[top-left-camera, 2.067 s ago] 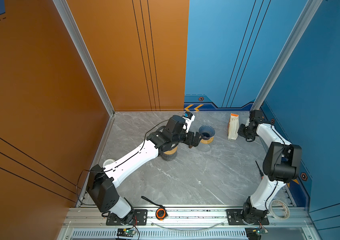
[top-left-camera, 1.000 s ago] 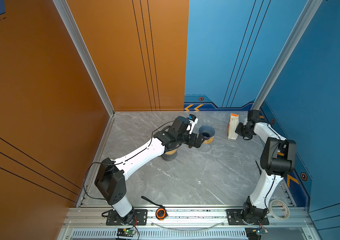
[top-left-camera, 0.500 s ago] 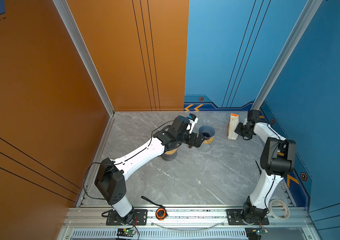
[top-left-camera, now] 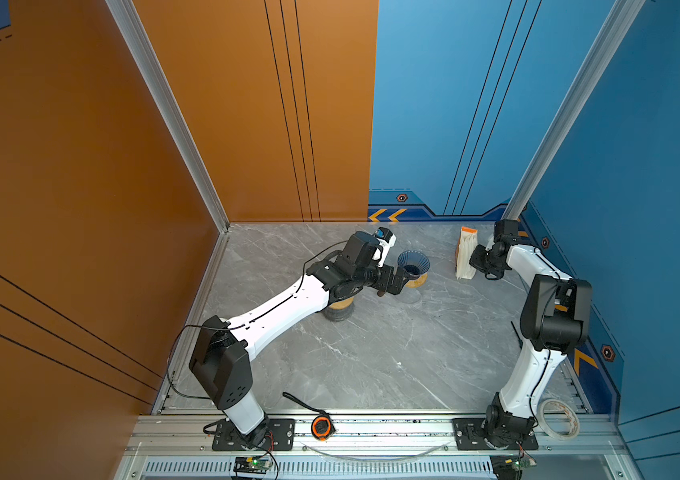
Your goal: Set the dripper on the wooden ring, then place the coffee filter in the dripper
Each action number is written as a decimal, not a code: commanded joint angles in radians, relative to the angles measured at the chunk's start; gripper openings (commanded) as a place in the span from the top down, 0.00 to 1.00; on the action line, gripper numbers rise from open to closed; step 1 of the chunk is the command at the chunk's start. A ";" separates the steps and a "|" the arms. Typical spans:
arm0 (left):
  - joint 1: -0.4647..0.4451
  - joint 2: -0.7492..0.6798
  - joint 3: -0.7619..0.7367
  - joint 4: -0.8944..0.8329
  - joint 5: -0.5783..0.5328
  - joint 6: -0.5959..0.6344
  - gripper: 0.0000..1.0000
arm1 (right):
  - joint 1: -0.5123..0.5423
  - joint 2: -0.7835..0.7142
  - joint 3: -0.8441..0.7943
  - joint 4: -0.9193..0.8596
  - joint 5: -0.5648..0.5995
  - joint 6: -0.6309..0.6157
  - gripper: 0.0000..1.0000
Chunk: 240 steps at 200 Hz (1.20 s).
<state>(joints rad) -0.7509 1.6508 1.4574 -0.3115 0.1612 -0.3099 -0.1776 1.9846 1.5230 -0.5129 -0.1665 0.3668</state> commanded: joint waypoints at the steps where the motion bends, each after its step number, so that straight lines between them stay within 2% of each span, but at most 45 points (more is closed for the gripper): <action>1: 0.007 0.006 0.025 -0.026 0.016 0.012 0.02 | -0.002 -0.018 -0.011 -0.013 0.051 -0.008 0.86; 38: 0.008 0.004 0.025 -0.026 0.016 0.012 0.02 | -0.014 0.003 0.005 -0.027 0.053 -0.009 0.89; 156: 0.010 0.022 0.042 -0.032 0.020 0.011 0.02 | -0.001 0.061 0.062 -0.029 0.025 -0.003 0.85; 240: 0.010 0.035 0.050 -0.032 0.029 0.009 0.02 | 0.009 0.043 0.057 -0.033 0.030 -0.019 0.89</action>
<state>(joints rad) -0.7471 1.6722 1.4807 -0.3298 0.1684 -0.3103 -0.1768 2.0407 1.5589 -0.5159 -0.1345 0.3634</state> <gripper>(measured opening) 0.979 0.110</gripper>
